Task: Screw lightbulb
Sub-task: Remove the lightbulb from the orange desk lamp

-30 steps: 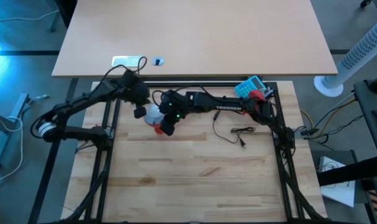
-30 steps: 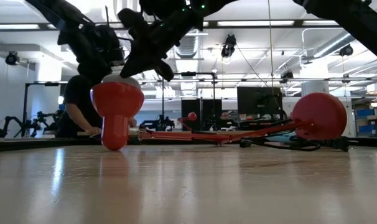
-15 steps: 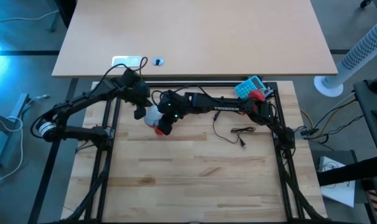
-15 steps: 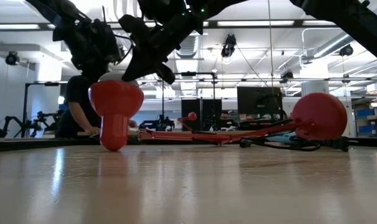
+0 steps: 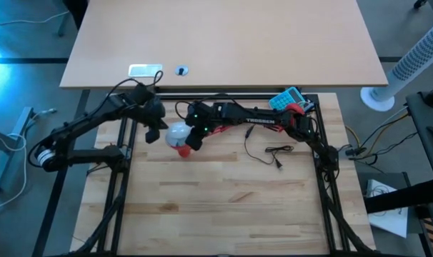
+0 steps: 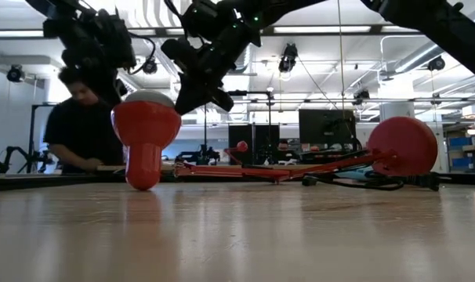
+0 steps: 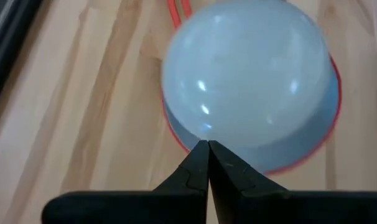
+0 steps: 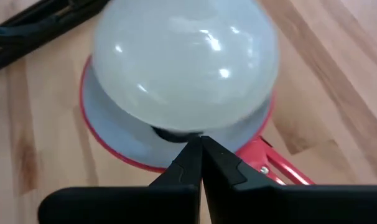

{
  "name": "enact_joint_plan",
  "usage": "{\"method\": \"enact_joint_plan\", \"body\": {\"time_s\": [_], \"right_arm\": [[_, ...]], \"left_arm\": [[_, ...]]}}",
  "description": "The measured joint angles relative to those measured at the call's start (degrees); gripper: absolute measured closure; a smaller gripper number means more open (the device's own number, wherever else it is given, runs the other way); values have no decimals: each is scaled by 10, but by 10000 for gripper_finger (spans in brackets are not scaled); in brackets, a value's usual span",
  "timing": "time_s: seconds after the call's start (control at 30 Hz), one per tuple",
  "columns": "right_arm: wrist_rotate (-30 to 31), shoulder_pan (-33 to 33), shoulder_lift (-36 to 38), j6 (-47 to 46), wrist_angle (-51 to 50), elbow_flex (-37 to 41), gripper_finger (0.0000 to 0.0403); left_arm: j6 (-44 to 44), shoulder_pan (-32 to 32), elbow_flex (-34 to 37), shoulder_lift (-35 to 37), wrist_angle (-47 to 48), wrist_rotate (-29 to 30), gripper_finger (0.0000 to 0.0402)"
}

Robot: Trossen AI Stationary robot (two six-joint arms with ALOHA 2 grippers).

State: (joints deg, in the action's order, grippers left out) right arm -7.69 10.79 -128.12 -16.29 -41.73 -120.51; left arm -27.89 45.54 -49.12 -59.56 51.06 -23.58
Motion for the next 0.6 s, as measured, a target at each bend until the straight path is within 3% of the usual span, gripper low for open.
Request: {"method": "enact_joint_plan", "body": {"time_s": [0.23,0.37,0.6], "right_arm": [[-17,4,1,3,1,0,403],[-76,-4,5,2,8,-1,403],[-89,-14,5,-1,43,-2,403]], "left_arm": [[-15,1,11,3,4,50,402],[-18,2,11,-28,-35,50,401],[-24,2,11,-61,-65,19,401]]}}
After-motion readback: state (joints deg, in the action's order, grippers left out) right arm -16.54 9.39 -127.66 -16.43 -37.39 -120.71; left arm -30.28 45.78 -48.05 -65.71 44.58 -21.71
